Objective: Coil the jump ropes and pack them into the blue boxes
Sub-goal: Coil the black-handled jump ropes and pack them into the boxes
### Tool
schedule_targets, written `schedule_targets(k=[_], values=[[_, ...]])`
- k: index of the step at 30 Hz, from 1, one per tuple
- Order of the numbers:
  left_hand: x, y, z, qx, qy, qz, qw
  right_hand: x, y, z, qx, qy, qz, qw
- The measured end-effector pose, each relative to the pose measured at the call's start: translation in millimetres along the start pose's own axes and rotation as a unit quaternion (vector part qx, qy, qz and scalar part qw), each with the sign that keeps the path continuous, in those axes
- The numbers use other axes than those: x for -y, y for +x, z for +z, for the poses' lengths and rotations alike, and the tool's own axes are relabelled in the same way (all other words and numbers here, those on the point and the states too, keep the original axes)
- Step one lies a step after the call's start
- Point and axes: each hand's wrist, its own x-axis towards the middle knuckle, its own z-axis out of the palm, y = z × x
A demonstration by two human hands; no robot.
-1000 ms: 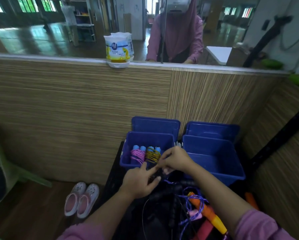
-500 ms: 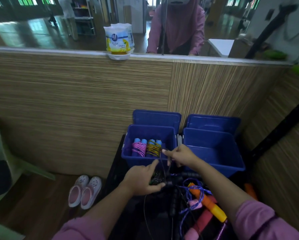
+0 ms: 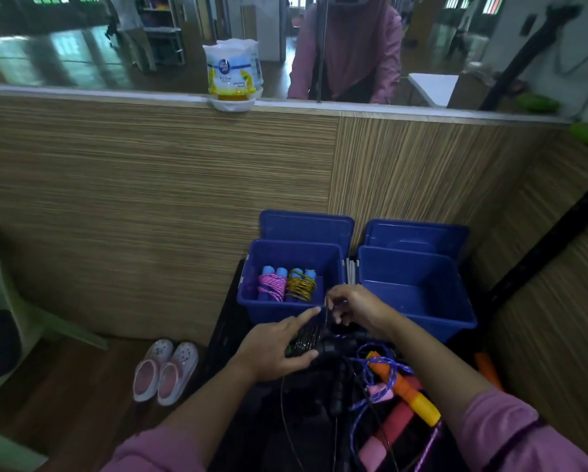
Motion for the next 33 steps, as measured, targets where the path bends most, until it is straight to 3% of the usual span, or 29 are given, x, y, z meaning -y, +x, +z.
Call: schedule_targets(k=[6,12,16,19,22,26,33], values=[[-9,7,-4,0.009,0.041,0.061,0.997,-9,-1,7,-0.022,-0.23,0.053,0.972],[-15,10,1,-0.044,0.022,0.013,0.999,-6,0,16,-0.086,-0.237,0.06,0.966],[-24,15,-4,-0.08,0.025,-0.088,0.993,6,2,10,-0.12,-0.228,0.055,0.965],[-26,22,-11,-0.092,0.036,-0.191,0.977,11,2,10,-0.114,-0.132,0.065,0.982],[-25,29,-15,-0.086,0.049,-0.243,0.965,13,-2,13,-0.082,-0.02,0.072,0.994],[-25,32,-14,-0.087,0.042,-0.267,0.959,14,-11,18,-0.049,0.177,0.083,0.98],[-32,34,-20,-0.139,-0.046,-0.269,0.952,7,-18,23,-0.09,0.295,0.004,0.951]])
